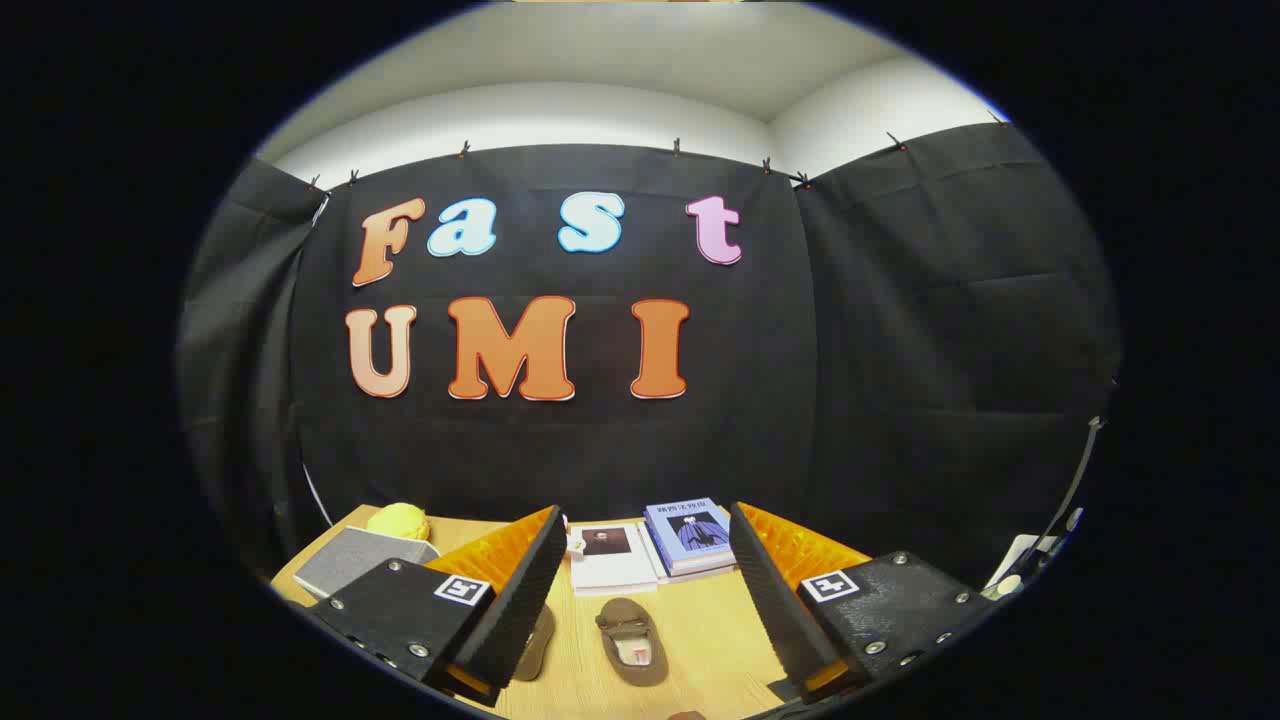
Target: Open the storage box then place both shoes into the box .Put the left shoe in first, then the right shoe, with the right side of both shoes facing outward in a uniform manner.
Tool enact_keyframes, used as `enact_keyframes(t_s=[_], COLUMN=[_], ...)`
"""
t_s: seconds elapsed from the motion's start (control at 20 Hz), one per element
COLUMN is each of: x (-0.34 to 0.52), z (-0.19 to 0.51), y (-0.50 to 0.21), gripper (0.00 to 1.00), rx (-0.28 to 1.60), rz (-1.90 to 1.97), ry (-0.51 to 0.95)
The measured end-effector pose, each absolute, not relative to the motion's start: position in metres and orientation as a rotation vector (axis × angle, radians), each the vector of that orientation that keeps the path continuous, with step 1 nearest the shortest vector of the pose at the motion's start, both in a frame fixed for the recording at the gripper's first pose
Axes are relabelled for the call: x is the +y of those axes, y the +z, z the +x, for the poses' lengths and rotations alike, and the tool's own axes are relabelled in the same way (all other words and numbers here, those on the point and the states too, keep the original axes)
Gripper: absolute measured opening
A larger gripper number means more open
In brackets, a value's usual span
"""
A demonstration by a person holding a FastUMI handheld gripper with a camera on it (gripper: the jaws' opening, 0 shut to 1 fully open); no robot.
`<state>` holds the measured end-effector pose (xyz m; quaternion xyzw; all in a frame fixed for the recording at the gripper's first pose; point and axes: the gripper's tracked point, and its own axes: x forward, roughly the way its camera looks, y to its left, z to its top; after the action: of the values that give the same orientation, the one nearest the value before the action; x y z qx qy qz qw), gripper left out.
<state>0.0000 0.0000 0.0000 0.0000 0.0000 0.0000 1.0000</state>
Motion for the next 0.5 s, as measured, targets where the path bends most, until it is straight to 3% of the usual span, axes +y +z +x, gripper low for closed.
enact_keyframes(t_s=[0.5], x=[-0.035], z=[0.019], y=[0.022], gripper=[0.97], rx=[-0.027], rz=[0.065], ry=[-0.046])
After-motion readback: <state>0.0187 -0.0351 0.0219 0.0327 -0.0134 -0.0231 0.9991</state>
